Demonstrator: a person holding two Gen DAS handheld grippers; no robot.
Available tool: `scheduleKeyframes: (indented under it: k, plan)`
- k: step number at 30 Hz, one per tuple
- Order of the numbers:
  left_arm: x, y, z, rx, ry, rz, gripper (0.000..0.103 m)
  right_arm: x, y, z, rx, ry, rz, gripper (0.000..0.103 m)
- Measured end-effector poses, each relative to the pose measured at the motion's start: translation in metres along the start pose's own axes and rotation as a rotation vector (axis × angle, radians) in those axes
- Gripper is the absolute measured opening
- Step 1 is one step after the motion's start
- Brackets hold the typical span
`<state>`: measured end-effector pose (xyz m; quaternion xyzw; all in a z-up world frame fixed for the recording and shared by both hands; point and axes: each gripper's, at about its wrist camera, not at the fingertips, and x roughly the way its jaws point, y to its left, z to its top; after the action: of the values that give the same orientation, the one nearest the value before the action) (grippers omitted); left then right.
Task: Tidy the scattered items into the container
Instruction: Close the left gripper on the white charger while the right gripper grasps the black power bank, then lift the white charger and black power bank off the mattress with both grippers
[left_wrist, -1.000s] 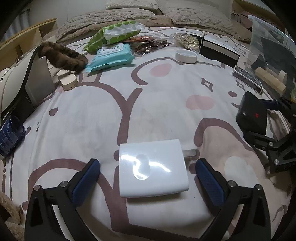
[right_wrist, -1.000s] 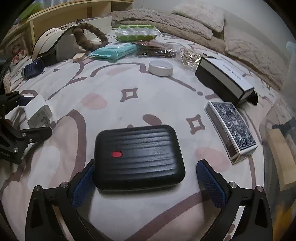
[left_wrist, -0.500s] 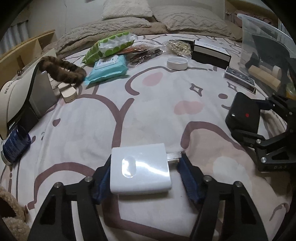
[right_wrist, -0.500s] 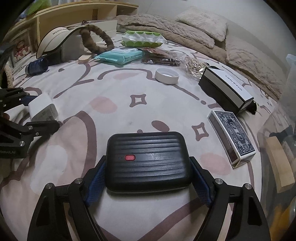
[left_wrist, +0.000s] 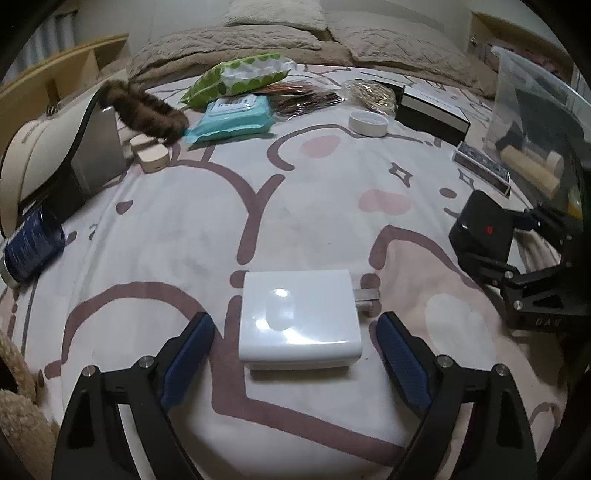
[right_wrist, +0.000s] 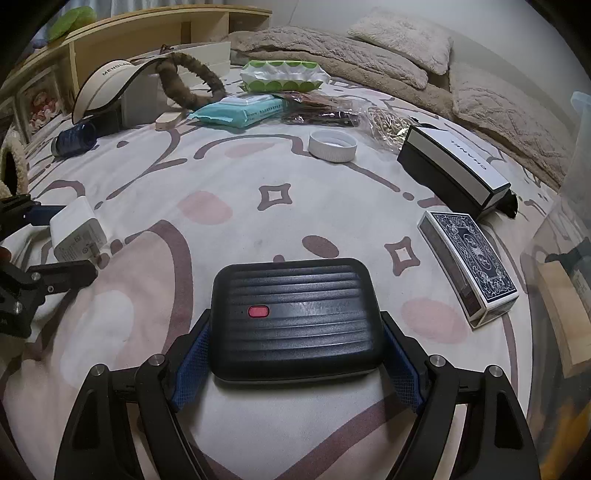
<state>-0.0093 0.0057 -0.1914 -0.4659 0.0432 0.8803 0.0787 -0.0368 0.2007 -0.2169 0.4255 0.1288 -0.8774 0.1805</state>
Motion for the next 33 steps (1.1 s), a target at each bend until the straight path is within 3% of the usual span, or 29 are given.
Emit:
scheduleKeyframes:
  k: [9,14,33]
  plan:
    - [0.005,-0.006,0.006,-0.02,-0.025,0.003,0.088,-0.001,0.003,0.0,-0.01,-0.005,-0.012,0.083]
    - [0.003,-0.006,0.007,-0.028,-0.035,0.002,0.067,-0.002,0.006,0.0,-0.03,-0.013,-0.042,0.083]
    - [-0.018,-0.008,0.007,-0.043,-0.076,-0.039,0.066,-0.038,0.004,0.001,0.032,-0.09,-0.069,0.082]
